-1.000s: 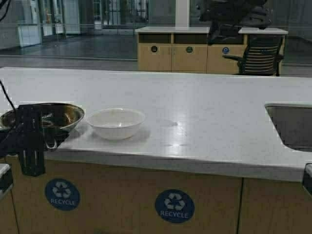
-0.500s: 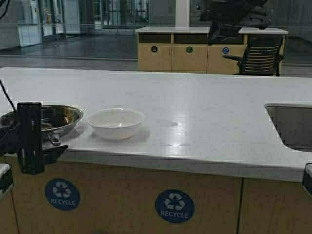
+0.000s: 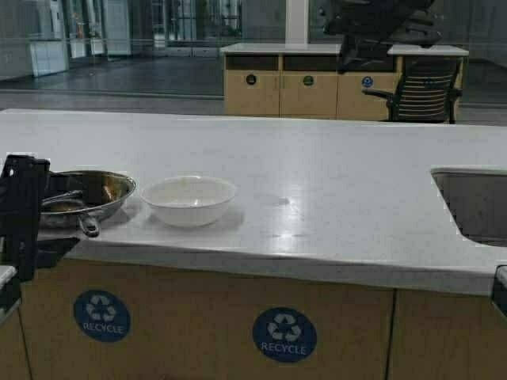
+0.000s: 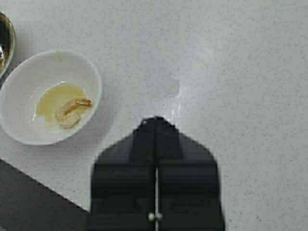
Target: Add oil to the pan and cook the shrimp and serve it
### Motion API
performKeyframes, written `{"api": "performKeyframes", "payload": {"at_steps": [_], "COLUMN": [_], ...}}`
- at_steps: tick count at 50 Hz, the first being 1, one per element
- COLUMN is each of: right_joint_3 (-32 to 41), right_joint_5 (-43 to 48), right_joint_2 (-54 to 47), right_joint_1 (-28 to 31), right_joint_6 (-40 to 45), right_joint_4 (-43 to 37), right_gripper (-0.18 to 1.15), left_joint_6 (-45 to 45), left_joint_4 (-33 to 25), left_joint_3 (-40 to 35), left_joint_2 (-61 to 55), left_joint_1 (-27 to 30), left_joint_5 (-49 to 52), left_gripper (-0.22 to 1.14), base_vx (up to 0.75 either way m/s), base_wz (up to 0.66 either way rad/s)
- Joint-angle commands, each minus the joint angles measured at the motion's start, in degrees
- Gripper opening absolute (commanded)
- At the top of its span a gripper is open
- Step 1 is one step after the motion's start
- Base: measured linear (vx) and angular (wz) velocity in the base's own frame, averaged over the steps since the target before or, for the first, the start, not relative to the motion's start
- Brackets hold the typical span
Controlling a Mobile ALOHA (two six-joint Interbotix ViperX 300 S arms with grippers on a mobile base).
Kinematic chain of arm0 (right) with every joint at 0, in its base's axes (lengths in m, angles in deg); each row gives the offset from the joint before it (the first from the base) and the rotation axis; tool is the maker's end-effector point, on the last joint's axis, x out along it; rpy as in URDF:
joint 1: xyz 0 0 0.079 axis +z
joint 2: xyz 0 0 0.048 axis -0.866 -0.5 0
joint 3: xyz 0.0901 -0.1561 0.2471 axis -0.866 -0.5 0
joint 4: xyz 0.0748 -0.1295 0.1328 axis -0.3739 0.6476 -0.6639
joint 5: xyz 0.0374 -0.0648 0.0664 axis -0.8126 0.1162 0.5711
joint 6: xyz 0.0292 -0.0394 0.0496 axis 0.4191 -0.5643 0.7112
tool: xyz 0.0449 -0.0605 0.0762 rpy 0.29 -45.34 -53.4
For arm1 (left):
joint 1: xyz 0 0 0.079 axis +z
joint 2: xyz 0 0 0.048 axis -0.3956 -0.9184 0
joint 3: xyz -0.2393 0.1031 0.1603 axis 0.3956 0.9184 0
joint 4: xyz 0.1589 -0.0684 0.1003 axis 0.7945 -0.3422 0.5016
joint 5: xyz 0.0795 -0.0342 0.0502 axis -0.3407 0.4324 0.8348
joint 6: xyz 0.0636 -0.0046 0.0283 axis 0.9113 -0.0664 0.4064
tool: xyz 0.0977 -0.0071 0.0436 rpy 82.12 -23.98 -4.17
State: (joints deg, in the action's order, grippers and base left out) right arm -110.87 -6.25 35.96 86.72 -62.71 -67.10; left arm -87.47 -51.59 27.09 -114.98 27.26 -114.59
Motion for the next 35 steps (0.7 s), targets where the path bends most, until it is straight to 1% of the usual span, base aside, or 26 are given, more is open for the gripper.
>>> {"api": "performKeyframes", "payload": {"at_steps": [1, 10, 20, 29, 35], "right_joint_3": [1.14, 1.23, 1.23, 1.23, 1.05], "right_joint_5": [0.18, 0.18, 0.18, 0.09, 0.18], "right_joint_2": [0.62, 0.62, 0.7, 0.79, 0.79], "right_joint_1": [0.09, 0.09, 0.09, 0.09, 0.09], "right_joint_6": [0.0, 0.0, 0.09, 0.09, 0.0], "right_joint_4": [-0.09, -0.09, -0.09, -0.09, -0.09], "right_gripper": [0.06, 0.06, 0.06, 0.06, 0.06], "left_joint_6": [5.63, 11.69, 12.57, 13.01, 12.83], "left_joint_4": [0.18, 0.09, 0.53, 6.42, 7.65], "left_joint_3": [2.81, 6.15, 9.23, 10.28, 10.63], "left_joint_2": [3.96, 8.17, 14.33, 20.92, 25.84], "left_joint_1": [0.0, 0.09, 0.09, 0.09, 0.0], "left_joint_5": [1.23, 4.66, 6.5, 8.79, 10.02], "left_gripper": [1.03, 1.03, 1.03, 1.01, 0.99], "base_vx": [0.0, 0.0, 0.0, 0.0, 0.0], "base_wz": [0.0, 0.0, 0.0, 0.0, 0.0]}}
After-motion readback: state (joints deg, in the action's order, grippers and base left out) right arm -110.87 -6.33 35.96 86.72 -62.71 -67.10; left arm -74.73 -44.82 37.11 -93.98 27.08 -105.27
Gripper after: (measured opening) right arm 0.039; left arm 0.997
